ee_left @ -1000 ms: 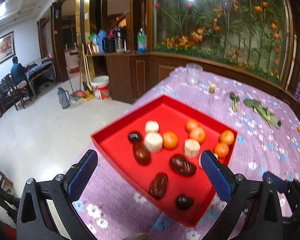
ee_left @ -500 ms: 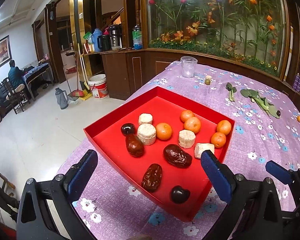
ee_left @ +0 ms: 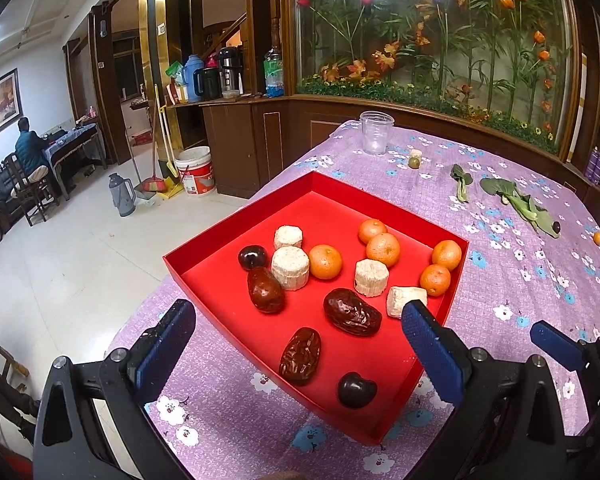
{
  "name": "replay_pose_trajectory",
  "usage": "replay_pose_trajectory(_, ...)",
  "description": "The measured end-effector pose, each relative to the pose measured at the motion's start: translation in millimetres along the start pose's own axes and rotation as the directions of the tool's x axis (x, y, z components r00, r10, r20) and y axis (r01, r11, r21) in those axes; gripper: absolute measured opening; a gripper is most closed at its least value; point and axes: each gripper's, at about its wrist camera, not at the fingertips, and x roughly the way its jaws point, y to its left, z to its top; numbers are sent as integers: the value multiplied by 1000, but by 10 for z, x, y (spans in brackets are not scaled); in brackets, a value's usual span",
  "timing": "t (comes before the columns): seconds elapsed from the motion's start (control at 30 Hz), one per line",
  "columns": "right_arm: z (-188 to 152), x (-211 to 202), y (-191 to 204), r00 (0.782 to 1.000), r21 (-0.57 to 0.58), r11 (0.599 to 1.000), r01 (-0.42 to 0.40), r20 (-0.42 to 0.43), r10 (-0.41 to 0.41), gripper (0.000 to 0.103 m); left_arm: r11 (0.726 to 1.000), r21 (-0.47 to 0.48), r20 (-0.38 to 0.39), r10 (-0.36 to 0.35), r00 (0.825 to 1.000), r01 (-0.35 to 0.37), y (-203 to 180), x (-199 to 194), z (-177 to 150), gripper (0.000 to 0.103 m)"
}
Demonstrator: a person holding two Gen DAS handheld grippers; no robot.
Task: Organize fruits
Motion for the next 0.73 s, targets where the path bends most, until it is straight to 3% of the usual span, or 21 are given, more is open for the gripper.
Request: replay_pose_trajectory(0.73,6,15,71,1000,-18,1000,-6,7,6,87,999,-33,-4,1,1000,-1,4,52,5,103)
